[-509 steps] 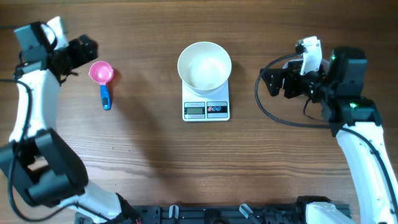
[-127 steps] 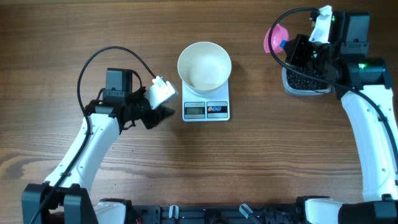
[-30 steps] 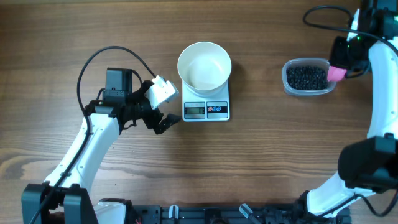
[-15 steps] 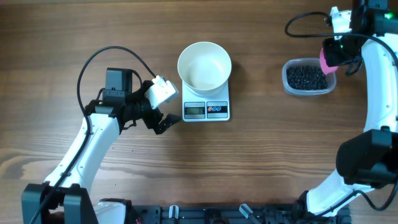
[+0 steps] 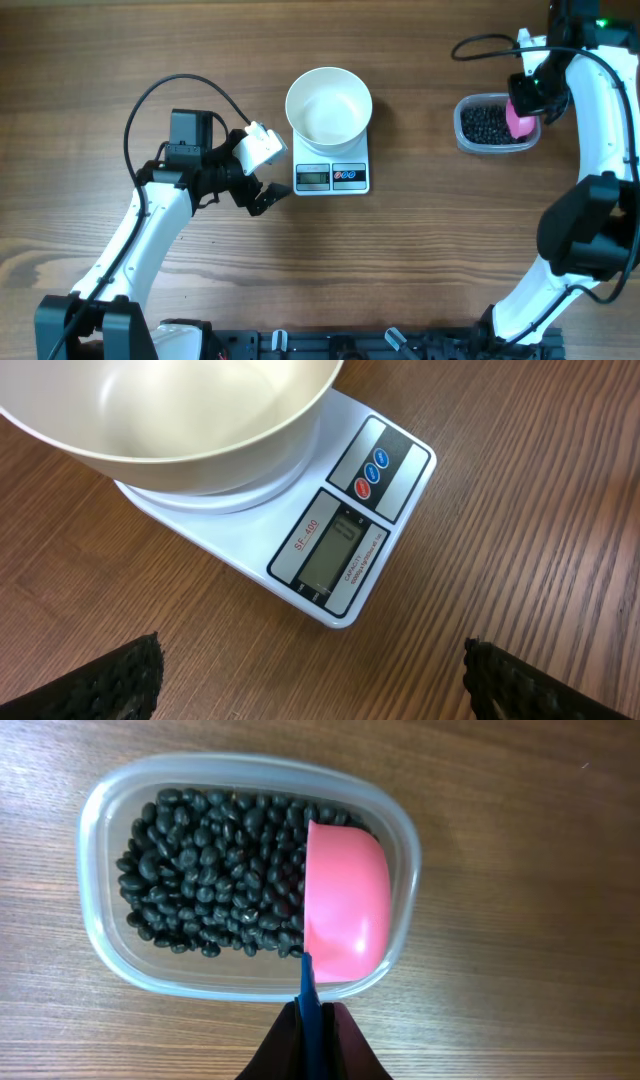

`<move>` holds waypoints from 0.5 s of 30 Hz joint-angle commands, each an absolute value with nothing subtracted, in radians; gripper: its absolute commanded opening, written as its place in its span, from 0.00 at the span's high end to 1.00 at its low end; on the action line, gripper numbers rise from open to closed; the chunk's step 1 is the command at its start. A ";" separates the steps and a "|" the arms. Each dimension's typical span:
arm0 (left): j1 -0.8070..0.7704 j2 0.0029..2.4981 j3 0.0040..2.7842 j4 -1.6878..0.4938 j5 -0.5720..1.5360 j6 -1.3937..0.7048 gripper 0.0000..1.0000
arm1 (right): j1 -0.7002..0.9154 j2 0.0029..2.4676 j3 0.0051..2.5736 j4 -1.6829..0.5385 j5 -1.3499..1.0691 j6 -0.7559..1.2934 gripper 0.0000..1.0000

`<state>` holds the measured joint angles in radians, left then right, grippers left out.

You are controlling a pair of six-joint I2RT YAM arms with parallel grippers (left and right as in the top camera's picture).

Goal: Scoop item into bowl and weigh 150g on scale
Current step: 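Move the scoop with right gripper into the bean tub and scoop beans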

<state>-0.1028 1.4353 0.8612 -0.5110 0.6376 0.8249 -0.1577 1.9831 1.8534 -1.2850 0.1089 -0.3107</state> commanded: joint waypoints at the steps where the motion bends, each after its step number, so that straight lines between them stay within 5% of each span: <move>1: -0.105 1.444 0.850 -0.508 0.660 0.822 0.00 | -0.155 2.026 1.839 -1.301 0.076 -0.285 0.96; 15: -0.105 1.444 0.850 -0.508 0.660 0.822 0.00 | -0.156 2.105 1.838 -1.375 -0.180 -0.285 0.96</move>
